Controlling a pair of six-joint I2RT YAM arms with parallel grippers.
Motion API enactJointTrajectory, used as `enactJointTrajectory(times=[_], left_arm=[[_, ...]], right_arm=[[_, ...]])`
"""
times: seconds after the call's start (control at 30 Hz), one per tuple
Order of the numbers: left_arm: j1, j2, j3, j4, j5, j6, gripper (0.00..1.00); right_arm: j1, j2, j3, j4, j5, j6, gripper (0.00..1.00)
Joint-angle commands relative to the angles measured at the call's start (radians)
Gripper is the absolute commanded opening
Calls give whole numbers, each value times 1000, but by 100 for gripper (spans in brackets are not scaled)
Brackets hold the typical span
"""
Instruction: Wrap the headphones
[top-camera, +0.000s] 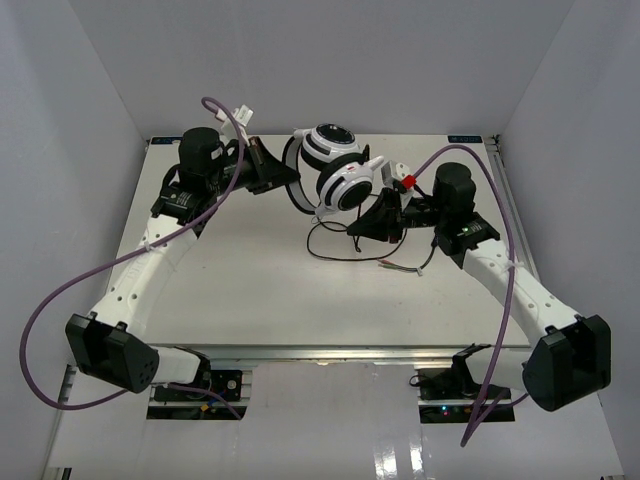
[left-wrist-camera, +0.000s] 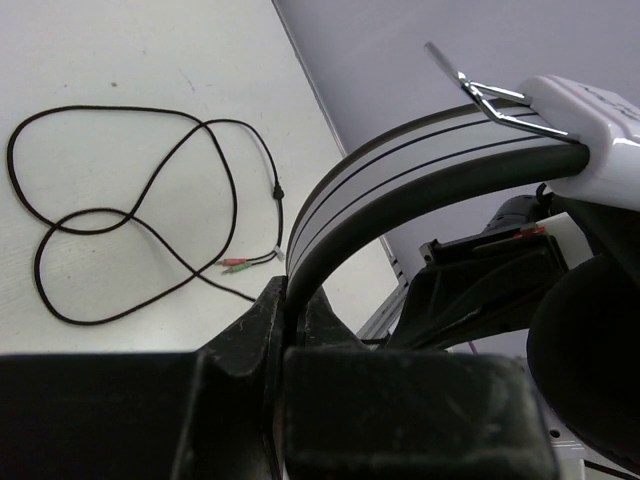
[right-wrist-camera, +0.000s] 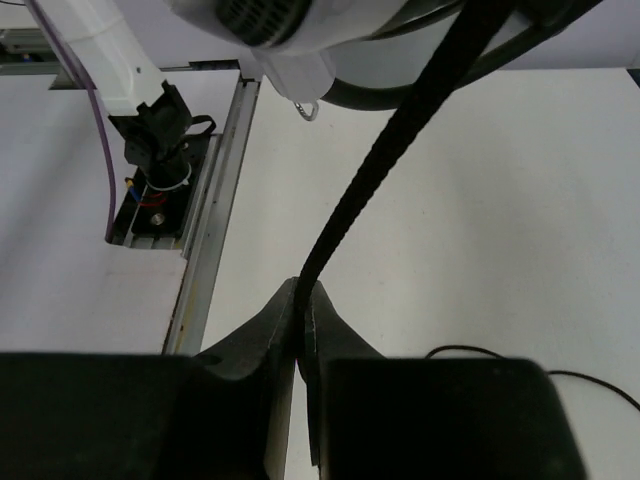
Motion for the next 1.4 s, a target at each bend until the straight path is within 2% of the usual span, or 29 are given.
enactJointTrajectory(times=[0.0,0.1,0.17,0.27,0.37,0.5,0.57,0.67,0.83,0.93,1.0,1.17,1.27,1.33,1.37], left_arm=[[-4,-42,130,57,32,-24,0],[-4,-43,169,51,29,-16,0],[-4,-35,190,50,28,-26,0],[-4,-22,211,69,32,-46,0],[-4,-14,229,102,39,-81,0],[-4,-10,274,107,-46,-96,0],[-4,-10,289,113,-132,-110,0],[-4,-8,291,145,-221,-149,0],[-4,21,330,161,-314,-186,0],[-4,41,358,156,-371,-189,0],[-4,49,367,156,-464,-191,0],[-4,44,303,201,-680,-276,0],[-4,67,307,191,-734,-317,0],[-4,92,309,185,-752,-338,0],[-5,111,310,180,-753,-341,0]], right_arm=[[21,75,14,379,-151,343,13],[39,114,-9,620,-173,541,32],[47,142,-34,810,-175,682,54],[49,197,-64,1098,-160,883,75],[49,227,-63,1216,-154,959,78],[49,196,-123,1232,-146,942,78],[49,168,-157,1196,-139,898,78],[49,92,-190,994,-117,736,79],[60,29,-200,602,-79,458,76],[65,3,-205,504,-66,358,71],[72,-4,-200,439,-56,304,65],[91,-7,-165,260,-18,189,41],[99,-2,-128,170,37,126,18],[102,4,-110,132,95,81,10],[106,5,-92,89,138,55,9]])
